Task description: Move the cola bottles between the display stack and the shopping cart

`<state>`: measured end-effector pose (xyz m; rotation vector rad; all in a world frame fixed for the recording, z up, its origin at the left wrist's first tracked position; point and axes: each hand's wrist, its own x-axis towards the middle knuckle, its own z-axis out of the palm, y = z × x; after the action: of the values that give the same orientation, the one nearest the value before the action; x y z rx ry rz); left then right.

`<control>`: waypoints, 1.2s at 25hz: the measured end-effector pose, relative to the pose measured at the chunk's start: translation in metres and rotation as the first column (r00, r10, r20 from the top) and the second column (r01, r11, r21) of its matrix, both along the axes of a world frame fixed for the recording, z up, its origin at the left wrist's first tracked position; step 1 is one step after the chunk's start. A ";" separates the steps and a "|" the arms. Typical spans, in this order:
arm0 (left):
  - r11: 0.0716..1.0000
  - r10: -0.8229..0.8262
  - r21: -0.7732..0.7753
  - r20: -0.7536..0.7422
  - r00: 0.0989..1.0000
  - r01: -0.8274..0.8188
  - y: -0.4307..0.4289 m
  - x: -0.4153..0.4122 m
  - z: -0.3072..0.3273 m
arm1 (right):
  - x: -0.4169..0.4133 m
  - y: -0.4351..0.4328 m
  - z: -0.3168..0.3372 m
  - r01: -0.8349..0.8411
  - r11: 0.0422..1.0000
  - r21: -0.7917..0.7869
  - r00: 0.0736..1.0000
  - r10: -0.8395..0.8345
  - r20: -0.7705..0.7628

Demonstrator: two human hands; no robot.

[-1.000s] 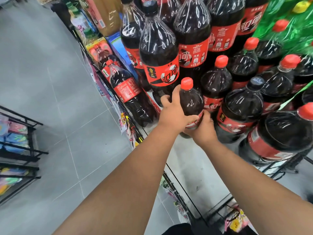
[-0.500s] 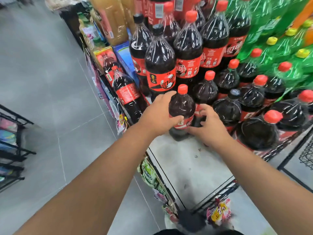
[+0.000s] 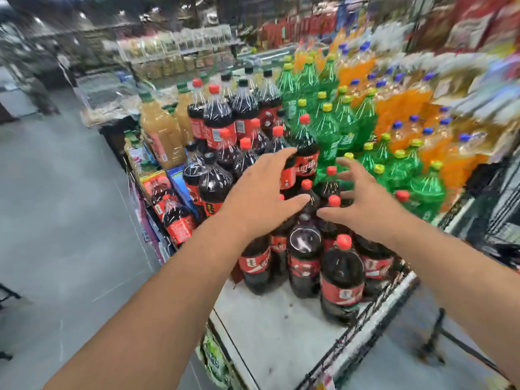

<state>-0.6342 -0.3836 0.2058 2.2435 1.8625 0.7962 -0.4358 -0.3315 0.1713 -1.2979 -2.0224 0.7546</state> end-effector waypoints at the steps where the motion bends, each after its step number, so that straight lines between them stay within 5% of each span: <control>1: 0.999 -0.029 0.013 -0.026 0.999 0.030 0.001 0.018 0.015 | 0.022 -0.003 0.016 0.018 1.000 0.011 1.000 -0.018 0.010; 12: 0.919 -0.319 0.180 -0.189 0.929 0.352 -0.008 0.241 0.149 | 0.277 -0.062 0.161 0.229 0.923 0.310 0.948 -0.284 0.145; 21: 0.832 -0.500 0.191 -0.153 0.853 0.522 -0.005 0.368 0.143 | 0.386 -0.101 0.167 0.403 0.875 0.267 0.903 -0.427 0.036; 30: 0.757 -0.627 0.211 -0.035 0.778 0.619 0.081 0.442 0.127 | 0.453 -0.051 0.156 0.558 0.796 0.233 0.818 -0.575 0.006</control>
<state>-0.1922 -0.3026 0.3325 2.6982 0.9029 0.9164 0.0169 -0.3828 0.3269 -1.6946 -1.5695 0.1889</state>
